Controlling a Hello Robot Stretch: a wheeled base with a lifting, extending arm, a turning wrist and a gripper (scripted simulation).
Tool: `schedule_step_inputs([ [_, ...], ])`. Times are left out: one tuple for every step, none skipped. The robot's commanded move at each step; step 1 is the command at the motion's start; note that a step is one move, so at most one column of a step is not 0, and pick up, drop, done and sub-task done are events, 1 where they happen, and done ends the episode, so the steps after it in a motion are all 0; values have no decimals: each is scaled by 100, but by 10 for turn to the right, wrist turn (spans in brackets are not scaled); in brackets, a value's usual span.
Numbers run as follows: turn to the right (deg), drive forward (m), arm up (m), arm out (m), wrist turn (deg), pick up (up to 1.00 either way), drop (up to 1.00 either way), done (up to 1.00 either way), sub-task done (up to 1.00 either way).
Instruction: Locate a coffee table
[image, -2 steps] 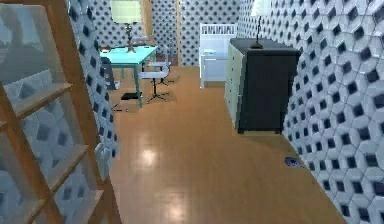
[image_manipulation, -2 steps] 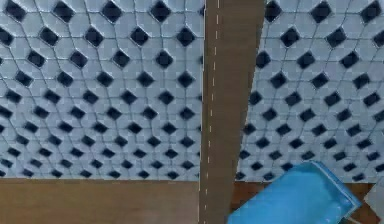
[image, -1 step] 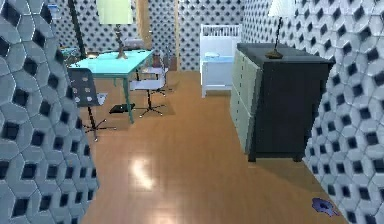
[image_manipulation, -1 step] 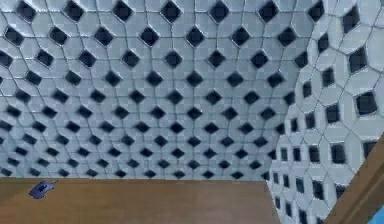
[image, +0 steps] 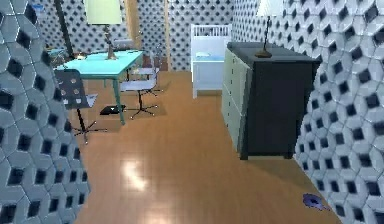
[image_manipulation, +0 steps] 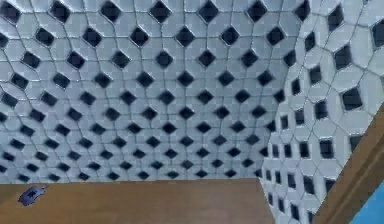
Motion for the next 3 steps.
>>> schedule_step_inputs([
  [0, 15, 0, 0, 0, 0, 0, 0, 0],
  [60, 0, 0, 0, 0, 0, 0, 0, 0],
  [0, 15, 0, 0, 0, 0, 0, 0, 0],
])
